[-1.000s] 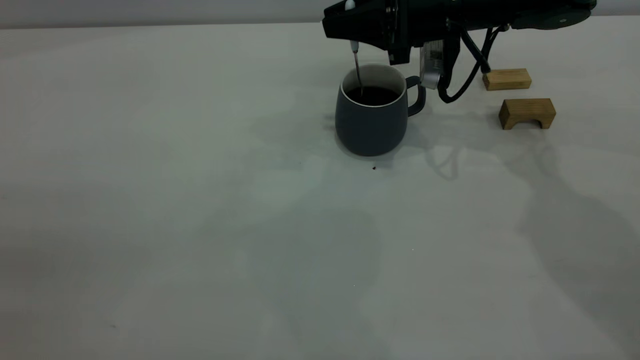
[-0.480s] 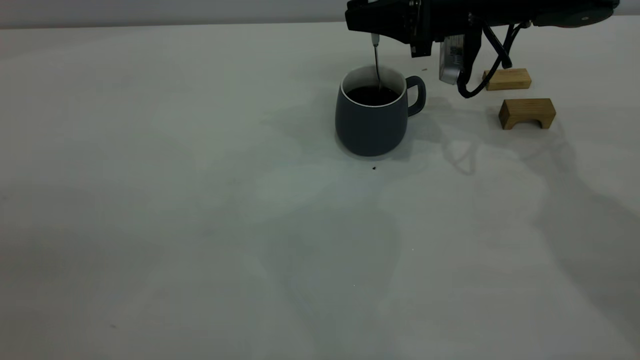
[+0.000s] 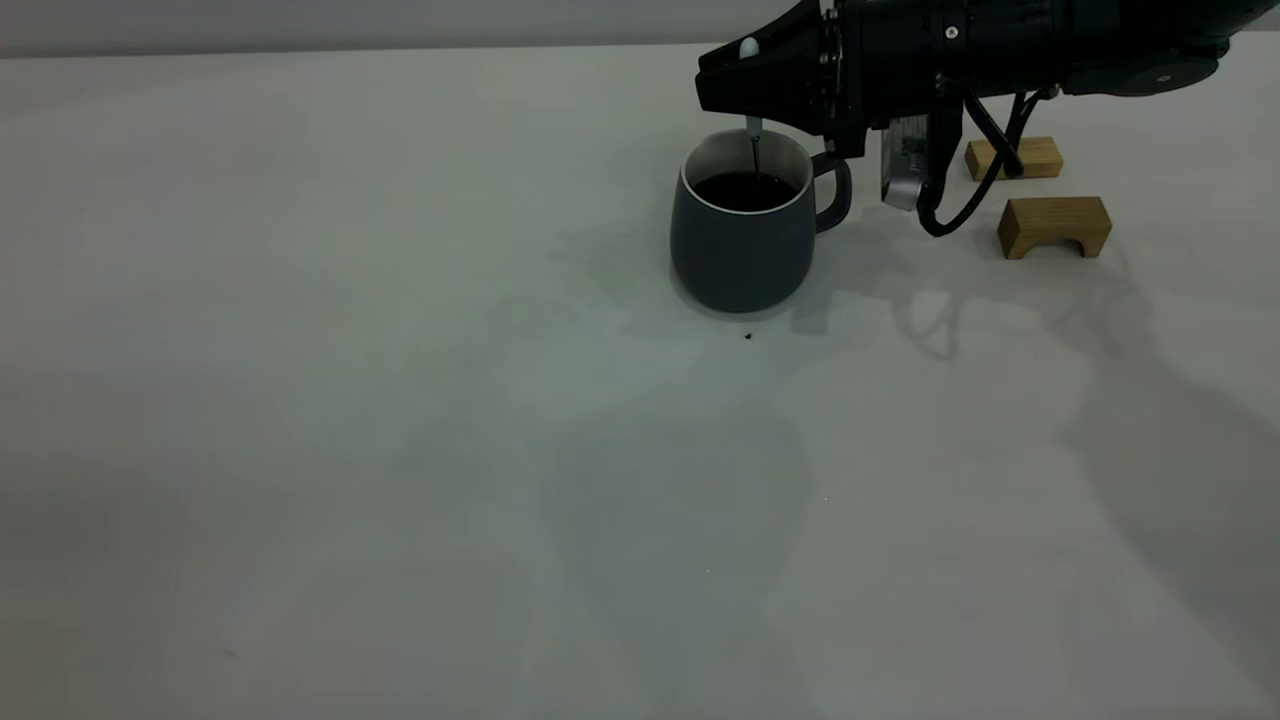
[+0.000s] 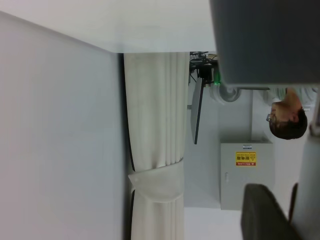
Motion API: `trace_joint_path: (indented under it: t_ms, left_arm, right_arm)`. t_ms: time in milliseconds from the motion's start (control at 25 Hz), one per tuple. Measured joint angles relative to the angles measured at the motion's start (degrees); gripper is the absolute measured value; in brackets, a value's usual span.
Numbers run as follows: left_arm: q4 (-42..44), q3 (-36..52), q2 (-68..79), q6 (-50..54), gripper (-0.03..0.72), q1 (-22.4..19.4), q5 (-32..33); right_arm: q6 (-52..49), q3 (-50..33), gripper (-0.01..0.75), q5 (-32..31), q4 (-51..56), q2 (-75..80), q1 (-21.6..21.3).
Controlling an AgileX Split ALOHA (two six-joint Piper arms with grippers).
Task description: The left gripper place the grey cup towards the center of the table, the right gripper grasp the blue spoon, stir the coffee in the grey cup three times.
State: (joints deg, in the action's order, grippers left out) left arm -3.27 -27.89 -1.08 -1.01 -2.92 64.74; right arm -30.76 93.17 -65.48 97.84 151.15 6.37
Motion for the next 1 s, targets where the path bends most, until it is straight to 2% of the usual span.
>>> trace_joint_path:
  t_ms: [280, 360, 440, 520, 640, 840, 1000]
  left_arm:
    - [0.0, 0.0, 0.0, 0.0, 0.585, 0.0, 0.0]
    - [0.0, 0.0, 0.0, 0.0, 0.585, 0.0, 0.0]
    - [0.0, 0.0, 0.0, 0.0, 0.585, 0.0, 0.0]
    - [0.0, 0.0, 0.0, 0.0, 0.585, 0.0, 0.0]
    - [0.0, 0.0, 0.0, 0.0, 0.585, 0.0, 0.0]
    - [0.0, 0.0, 0.0, 0.0, 0.585, 0.0, 0.0]
    - [0.0, 0.0, 0.0, 0.0, 0.585, 0.0, 0.0]
  right_arm:
    - [1.2, 0.0, 0.553, 0.0, -2.8, -0.5, -0.2]
    - [3.1, 0.0, 0.615, 0.0, -5.8, -2.0, -0.2]
    - [6.1, 0.0, 0.641, 0.0, -8.9, -4.4, -0.3]
    - [10.0, 0.0, 0.637, -0.3, -12.4, -7.6, -0.4]
    - [18.1, 0.0, 0.586, -0.7, -19.7, -12.5, -0.4]
    - [31.8, 0.0, 0.442, -1.8, -40.1, -22.2, 0.4]
    - [36.2, 0.0, 0.332, -2.7, -52.1, -30.7, 0.6]
